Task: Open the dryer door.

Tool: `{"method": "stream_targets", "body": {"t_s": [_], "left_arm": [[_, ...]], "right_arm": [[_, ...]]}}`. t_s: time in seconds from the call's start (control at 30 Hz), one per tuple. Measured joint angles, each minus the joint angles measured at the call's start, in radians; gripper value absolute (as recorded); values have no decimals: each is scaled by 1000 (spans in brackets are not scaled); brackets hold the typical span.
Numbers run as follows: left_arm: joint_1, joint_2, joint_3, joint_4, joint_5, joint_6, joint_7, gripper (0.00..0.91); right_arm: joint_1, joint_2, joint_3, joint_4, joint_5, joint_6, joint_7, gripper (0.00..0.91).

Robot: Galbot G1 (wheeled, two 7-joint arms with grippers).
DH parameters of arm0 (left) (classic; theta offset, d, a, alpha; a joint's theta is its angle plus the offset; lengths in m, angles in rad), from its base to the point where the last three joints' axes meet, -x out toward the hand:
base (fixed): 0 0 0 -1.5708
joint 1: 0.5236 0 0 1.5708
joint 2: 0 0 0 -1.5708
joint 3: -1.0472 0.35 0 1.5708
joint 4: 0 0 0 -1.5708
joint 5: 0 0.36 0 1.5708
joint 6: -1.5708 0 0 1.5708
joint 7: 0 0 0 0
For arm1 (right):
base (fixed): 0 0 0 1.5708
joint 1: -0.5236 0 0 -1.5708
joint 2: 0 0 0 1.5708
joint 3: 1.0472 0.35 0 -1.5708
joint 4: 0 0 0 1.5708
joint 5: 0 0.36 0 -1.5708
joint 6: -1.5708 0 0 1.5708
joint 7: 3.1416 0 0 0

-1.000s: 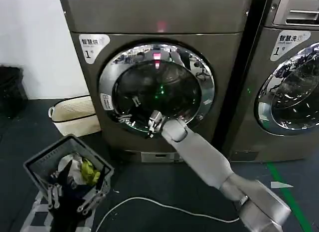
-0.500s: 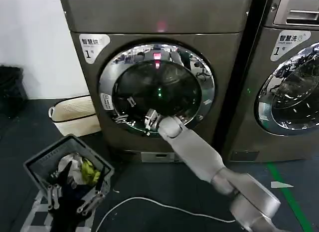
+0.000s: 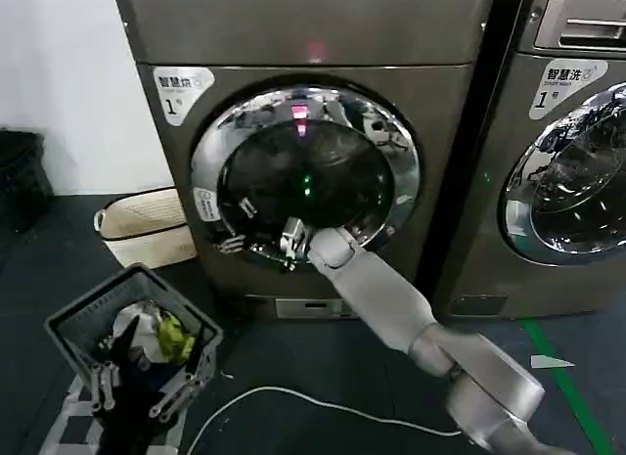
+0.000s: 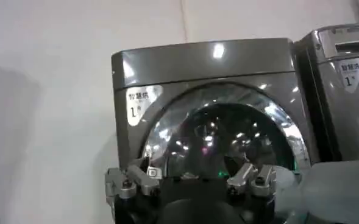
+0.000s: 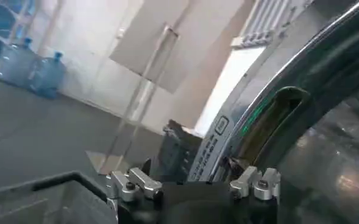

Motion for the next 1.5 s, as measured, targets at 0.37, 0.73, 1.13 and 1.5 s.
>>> {"method": "stream_targets", "body": {"t_s": [0.37,0.73,1.13,1.5], "left_arm": [[-61,23,-89,0,-114,49,1,907],[-143,61,-218,79,-216,133,26,907],[-206,88,-284,111,-256,176,37,907],[-276,141,-323,153,-310,208,48,907]], "right_arm": [[-47,-90,-26,150,92,-15,-86,907],[-94,-200,-21,312,208,-20,-227,907],[-144,-318,0,433,293,-15,-416,907],[-205,-428,29,565,313,-22,-504,907]]}}
